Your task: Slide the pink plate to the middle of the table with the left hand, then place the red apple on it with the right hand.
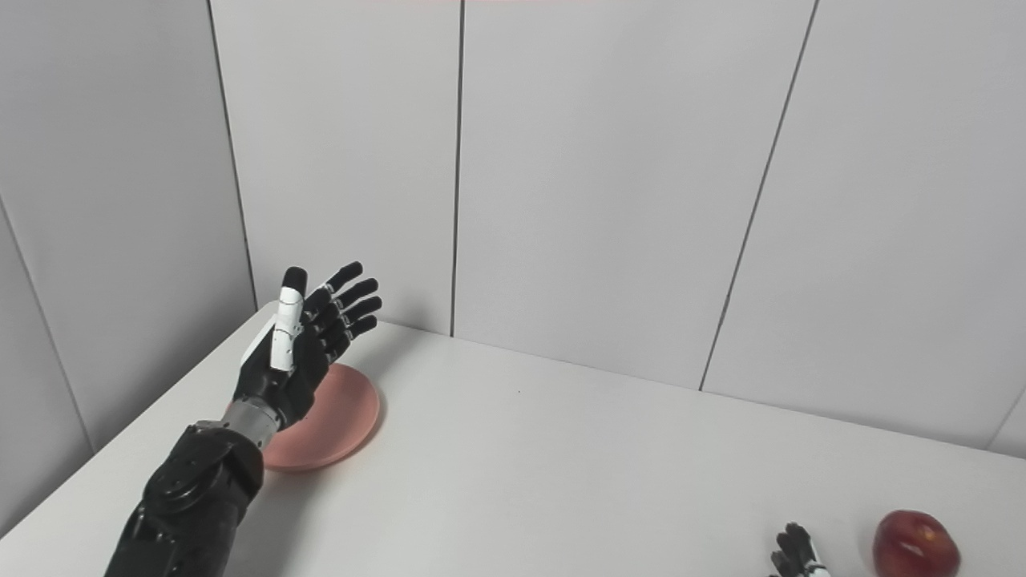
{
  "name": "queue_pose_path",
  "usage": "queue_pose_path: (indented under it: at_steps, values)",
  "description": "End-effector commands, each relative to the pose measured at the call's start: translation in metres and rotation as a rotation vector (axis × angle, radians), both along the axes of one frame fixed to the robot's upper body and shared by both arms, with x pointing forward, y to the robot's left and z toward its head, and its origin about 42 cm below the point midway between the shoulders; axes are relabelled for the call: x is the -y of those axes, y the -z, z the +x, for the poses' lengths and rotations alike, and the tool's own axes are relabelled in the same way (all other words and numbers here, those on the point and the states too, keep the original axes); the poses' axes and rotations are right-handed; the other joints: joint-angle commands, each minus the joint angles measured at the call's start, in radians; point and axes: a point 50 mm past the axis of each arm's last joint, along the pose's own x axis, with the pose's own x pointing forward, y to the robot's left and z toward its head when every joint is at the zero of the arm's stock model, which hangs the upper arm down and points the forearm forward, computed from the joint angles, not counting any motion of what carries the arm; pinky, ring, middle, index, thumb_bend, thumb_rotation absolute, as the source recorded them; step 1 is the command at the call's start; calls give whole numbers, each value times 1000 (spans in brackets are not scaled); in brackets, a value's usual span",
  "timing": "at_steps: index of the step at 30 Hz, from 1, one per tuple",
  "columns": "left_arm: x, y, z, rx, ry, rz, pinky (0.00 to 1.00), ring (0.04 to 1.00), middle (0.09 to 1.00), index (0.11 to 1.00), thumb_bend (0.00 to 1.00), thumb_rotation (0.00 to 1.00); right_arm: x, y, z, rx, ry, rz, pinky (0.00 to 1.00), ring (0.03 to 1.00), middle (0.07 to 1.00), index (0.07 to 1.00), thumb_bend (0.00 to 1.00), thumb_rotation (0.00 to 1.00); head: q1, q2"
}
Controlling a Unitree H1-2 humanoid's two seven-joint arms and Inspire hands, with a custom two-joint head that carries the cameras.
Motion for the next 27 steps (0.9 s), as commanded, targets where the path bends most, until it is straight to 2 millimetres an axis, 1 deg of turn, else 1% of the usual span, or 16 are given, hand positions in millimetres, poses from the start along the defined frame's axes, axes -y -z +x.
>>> queue_pose_path:
  at_steps: [1, 7, 13, 15, 20, 22, 27]
  values:
    - [-4, -36, 15, 113, 24, 21, 904, 880, 875, 890, 906, 1000, 0, 18, -12, -89, 0, 21, 1000, 992, 966, 959, 854, 1000, -1, 1]
    - [-21, -39, 24, 92, 1, 64, 912, 881, 863, 893, 916, 1000, 0, 17, -13, -90, -1, 25, 1000, 991, 965, 954, 852, 1000, -1, 5]
    - [-41, -34, 32, 62, -22, 54, 933, 891, 880, 906, 899, 1000, 1, 17, -13, -91, -2, 32, 1000, 995, 969, 957, 842, 1000, 0, 7]
    - [-47, -32, 33, 59, -32, 45, 944, 892, 884, 884, 898, 1000, 1, 17, -13, -92, -3, 29, 1000, 996, 970, 958, 841, 1000, 1, 7]
    - [-61, -30, 38, 75, -50, 58, 947, 902, 902, 901, 889, 1000, 2, 16, -14, -89, -4, 23, 1000, 994, 971, 961, 840, 1000, 3, 12]
    - [-67, -28, 41, 78, -63, 69, 932, 900, 900, 899, 887, 1000, 2, 16, -14, -93, -4, 28, 1000, 995, 973, 964, 842, 1000, 3, 12]
    - [-81, -26, 46, 57, -82, 65, 927, 921, 906, 904, 894, 1000, 2, 14, -16, -93, -3, 32, 1000, 991, 970, 962, 839, 1000, 2, 24]
